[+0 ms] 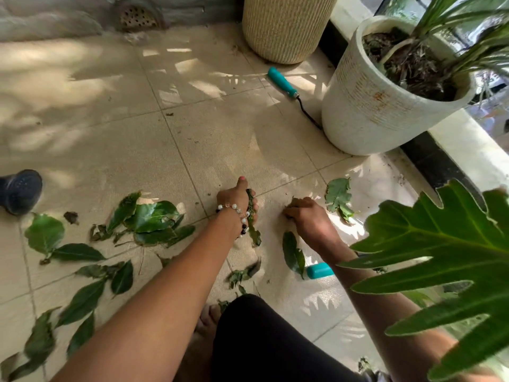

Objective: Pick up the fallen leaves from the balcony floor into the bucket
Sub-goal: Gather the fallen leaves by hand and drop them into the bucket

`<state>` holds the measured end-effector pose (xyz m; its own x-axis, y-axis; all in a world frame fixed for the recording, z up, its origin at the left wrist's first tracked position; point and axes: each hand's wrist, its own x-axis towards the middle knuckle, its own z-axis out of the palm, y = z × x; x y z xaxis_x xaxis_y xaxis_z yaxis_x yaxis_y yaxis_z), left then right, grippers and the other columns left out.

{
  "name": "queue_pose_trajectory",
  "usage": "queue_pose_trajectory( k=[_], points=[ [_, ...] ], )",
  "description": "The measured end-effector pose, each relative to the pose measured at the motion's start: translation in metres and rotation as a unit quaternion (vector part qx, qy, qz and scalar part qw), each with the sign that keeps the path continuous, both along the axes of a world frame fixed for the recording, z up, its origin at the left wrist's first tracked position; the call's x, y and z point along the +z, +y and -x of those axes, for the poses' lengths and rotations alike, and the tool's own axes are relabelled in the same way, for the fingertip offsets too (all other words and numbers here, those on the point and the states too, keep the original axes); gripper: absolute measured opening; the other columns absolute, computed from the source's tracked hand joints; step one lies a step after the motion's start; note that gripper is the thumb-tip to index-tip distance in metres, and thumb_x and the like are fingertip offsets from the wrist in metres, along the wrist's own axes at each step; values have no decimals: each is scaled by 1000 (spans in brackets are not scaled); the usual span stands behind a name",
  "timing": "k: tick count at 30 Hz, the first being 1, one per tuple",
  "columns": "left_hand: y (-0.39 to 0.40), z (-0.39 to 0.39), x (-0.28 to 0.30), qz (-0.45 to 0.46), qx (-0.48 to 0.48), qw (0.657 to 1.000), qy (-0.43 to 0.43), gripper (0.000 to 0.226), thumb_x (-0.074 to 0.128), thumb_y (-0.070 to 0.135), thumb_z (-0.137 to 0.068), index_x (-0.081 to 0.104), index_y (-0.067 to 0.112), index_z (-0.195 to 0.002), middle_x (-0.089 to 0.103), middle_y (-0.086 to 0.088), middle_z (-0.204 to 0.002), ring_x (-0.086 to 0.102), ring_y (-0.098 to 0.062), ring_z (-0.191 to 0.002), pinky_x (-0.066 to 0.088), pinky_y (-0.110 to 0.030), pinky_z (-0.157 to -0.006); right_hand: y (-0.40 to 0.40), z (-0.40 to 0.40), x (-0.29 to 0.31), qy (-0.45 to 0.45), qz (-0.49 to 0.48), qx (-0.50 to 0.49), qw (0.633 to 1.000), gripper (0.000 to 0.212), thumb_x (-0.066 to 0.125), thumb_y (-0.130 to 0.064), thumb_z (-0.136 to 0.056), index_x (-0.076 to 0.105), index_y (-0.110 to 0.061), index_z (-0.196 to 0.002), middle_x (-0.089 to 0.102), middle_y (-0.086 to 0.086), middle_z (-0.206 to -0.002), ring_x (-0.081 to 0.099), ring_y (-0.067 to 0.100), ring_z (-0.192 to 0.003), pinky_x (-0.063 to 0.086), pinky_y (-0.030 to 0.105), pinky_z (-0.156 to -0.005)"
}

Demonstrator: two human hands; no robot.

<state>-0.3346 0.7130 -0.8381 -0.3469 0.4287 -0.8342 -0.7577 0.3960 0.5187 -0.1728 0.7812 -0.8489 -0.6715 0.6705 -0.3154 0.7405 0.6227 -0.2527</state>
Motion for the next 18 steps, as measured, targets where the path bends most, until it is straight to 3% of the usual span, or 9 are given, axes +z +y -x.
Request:
queue_pose_trajectory(
  k=[4,6,8,10,13,15,18],
  points=[
    [-3,1,-1,6,-18,1000,-3,49,48,47,-99,56,11,-66,53,-4,-53,45,-14,-33,35,-16,-38,-1,17,15,171,59,-152,972,25,61,-2,-90,70,-11,-112,69,6,-115,67,17,-98,52,23,-89],
    [-2,2,-2,18,-26,999,24,48,49,47,-98,62,8,-73,59,-6,-58,49,-16,-38,38,-19,-39,-6,30,28,308,184,-244,901,22,68,-2,-84,72,-9,-104,73,8,-103,70,17,-85,58,30,-80],
    [0,1,-1,50,-40,995,72,48,53,50,-95,67,4,-94,68,-11,-77,63,-22,-57,51,-27,-51,-14,48,37,386,260,-283,839,20,69,-1,-82,71,-6,-102,73,9,-96,71,18,-82,59,31,-76],
    [3,1,-2,69,-56,992,94,57,52,59,-91,65,5,-103,69,-11,-91,67,-27,-76,57,-34,-69,-24,66,36,389,208,-251,862,22,70,-4,-83,72,-8,-104,74,5,-98,71,14,-86,58,30,-80],
    [11,3,-2,25,-31,999,18,83,46,81,-70,69,9,-103,72,-12,-97,69,-29,-86,56,-40,-79,-37,78,33,348,61,-135,926,23,62,-5,-89,73,-12,-109,75,1,-98,68,8,-82,53,15,-75],
    [19,5,-25,19,-28,999,12,99,46,88,-50,69,9,-104,72,-13,-102,68,-30,-93,53,-41,-84,-36,76,31,316,16,-42,948,27,53,-2,-90,72,-8,-108,74,8,-97,65,16,-83,49,23,-74],
    [27,8,-46,45,-50,997,22,112,49,92,-28,70,13,-105,73,-10,-100,71,-31,-87,55,-44,-86,-26,67,33,249,108,-7,963,34,45,-5,-96,63,-10,-124,62,11,-128,47,17,-129,34,30,-105]
  ],
)
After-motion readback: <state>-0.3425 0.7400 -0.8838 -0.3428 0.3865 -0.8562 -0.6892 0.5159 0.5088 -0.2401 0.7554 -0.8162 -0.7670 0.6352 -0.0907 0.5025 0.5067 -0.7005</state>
